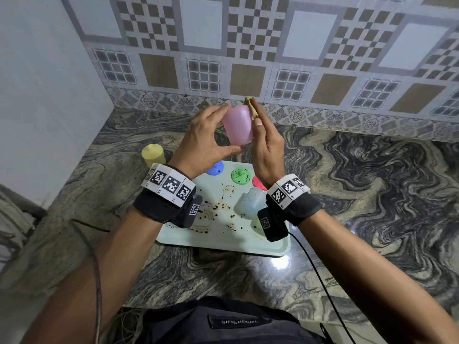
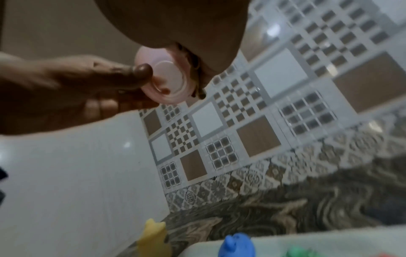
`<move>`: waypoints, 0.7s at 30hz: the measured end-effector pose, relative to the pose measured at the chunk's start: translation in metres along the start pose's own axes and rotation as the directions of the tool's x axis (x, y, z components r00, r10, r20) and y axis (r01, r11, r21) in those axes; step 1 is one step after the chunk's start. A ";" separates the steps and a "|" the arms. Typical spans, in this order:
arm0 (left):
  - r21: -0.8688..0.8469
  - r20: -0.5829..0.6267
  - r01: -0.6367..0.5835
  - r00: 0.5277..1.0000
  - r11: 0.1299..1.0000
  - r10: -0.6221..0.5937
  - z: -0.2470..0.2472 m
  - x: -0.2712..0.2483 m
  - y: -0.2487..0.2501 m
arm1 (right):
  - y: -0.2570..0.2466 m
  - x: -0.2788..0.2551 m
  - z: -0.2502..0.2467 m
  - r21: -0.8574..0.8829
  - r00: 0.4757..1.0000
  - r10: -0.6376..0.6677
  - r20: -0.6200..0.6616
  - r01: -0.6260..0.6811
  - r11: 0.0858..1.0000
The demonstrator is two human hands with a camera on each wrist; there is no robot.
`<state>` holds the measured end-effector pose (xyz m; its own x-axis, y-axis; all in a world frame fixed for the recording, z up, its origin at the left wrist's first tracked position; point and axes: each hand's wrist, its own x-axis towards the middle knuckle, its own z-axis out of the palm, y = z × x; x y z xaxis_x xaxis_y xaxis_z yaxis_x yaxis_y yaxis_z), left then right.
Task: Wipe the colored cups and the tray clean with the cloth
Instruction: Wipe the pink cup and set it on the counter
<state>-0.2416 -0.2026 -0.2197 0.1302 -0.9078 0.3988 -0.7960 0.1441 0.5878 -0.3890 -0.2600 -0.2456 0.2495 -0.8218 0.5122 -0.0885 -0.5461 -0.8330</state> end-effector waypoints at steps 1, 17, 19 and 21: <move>0.025 -0.003 -0.013 1.000 1.000 0.013 -0.002 0.000 0.003 | 0.002 0.001 0.000 -0.033 0.998 -0.063 0.014 0.063 0.997; -0.121 0.040 0.023 0.999 0.992 -0.018 0.001 -0.004 -0.003 | 0.007 0.001 -0.001 0.132 0.993 0.088 0.081 -0.099 0.986; -0.115 0.024 -0.005 1.000 0.993 0.007 -0.001 -0.004 0.001 | 0.011 0.002 0.000 0.085 0.996 0.000 0.090 -0.008 0.996; -0.139 0.008 -0.035 0.999 0.990 0.037 -0.001 -0.003 0.002 | 0.011 0.002 0.000 0.152 0.996 -0.032 0.085 0.019 0.988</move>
<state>-0.2426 -0.1987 -0.2190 0.0961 -0.9051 0.4142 -0.7105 0.2291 0.6654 -0.3901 -0.2676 -0.2539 0.3336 -0.7870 0.5189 0.0642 -0.5302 -0.8454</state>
